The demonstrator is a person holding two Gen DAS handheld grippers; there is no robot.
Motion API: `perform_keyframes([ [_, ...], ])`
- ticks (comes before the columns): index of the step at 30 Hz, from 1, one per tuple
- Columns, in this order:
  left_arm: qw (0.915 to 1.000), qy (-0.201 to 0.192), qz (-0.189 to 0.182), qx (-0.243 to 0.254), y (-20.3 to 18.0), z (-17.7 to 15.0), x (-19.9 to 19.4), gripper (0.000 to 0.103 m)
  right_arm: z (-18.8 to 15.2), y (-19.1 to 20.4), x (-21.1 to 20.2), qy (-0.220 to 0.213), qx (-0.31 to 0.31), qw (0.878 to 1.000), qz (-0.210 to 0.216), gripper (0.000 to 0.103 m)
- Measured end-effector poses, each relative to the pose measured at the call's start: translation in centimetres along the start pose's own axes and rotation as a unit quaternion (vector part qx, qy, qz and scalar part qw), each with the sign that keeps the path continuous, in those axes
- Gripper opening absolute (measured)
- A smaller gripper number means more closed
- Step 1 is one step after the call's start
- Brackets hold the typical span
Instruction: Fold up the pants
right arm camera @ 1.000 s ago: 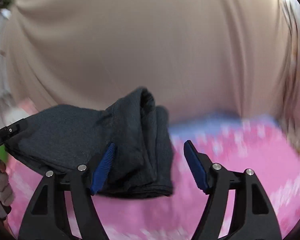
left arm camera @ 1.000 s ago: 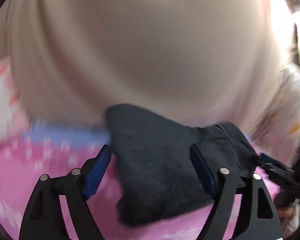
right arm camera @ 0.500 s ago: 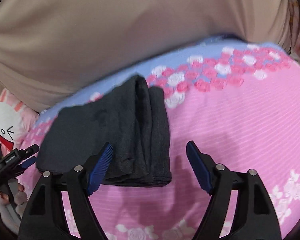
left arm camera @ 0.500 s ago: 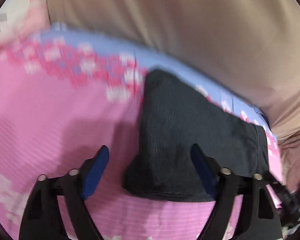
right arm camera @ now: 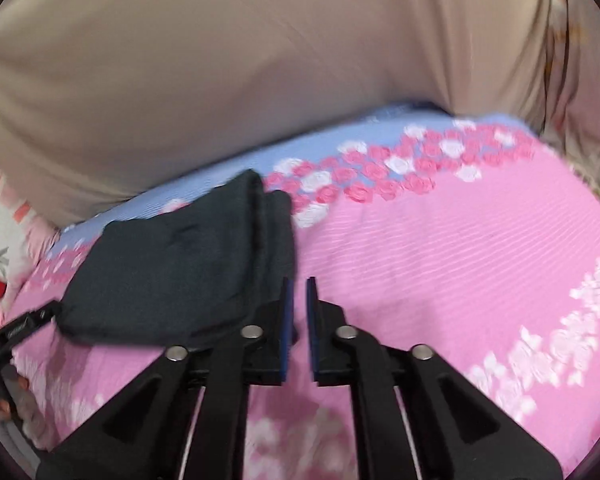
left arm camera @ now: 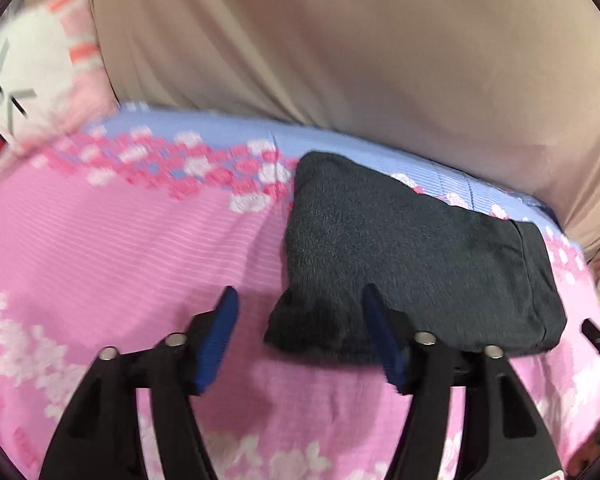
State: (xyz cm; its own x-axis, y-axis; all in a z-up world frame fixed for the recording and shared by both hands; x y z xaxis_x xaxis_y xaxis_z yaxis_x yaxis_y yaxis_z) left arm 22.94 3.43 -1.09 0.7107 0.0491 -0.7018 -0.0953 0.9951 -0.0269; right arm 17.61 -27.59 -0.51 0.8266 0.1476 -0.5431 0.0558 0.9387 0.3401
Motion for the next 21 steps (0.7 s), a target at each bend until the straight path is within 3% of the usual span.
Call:
perform_keyframes([
  [2, 0.9996, -0.013, 0.007, 0.022, -0.7, -1.1, -1.6, 0.069, -1.4, 1.6, -1.1, -0.005, -0.027, 1.0, -0.007, 0.059],
  [6, 0.9985, -0.019, 0.014, 0.049, -1.2, -3.7, -3.4, 0.075, -4.9, 4.4, -2.7, 0.002, -0.069, 0.997, -0.019, 0.062],
  [8, 0.998, -0.017, 0.015, 0.058, -1.4, -5.0, -3.9, 0.075, -6.2, 5.0, -3.2, 0.009, -0.069, 0.997, -0.015, 0.07],
  [10, 0.9977, -0.015, 0.013, 0.064, -1.6, -6.4, -4.2, 0.075, -7.3, 4.9, -3.6, 0.014, -0.058, 0.998, -0.014, 0.071],
  [11, 0.9975, -0.014, 0.013, 0.068, -1.7, -7.0, -4.4, 0.075, -7.3, 4.7, -4.2, 0.005, -0.051, 0.999, -0.016, 0.073],
  [13, 0.9968, -0.028, 0.017, 0.073, -1.9, -7.3, -5.1, 0.075, -7.3, 4.4, -5.4, -0.017, -0.044, 0.998, -0.029, 0.091],
  [15, 0.9958, -0.042, 0.022, 0.078, -2.0, -7.3, -5.6, 0.084, -7.3, 4.4, -5.7, -0.024, -0.043, 0.998, -0.033, 0.094],
  [21, 0.9948, -0.046, 0.045, 0.079, -1.6, -7.1, -5.6, 0.084, -7.4, 4.9, -5.8, -0.02, -0.062, 0.996, -0.056, 0.098],
])
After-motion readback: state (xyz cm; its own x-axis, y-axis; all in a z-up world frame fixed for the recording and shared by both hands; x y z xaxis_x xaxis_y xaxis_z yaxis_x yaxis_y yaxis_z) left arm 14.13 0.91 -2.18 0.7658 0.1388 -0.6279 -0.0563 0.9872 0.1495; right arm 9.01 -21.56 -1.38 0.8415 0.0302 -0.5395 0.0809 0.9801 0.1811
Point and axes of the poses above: each gripper's, at about its wrist camera, not at the fingertips, and x roughly the way its jaws point, y to its left, z to its top, the point moved 10 cm from there along x, roughly the way its jaws point, and after that the axes turned 8 degrees about z, right-handed, at the moved point
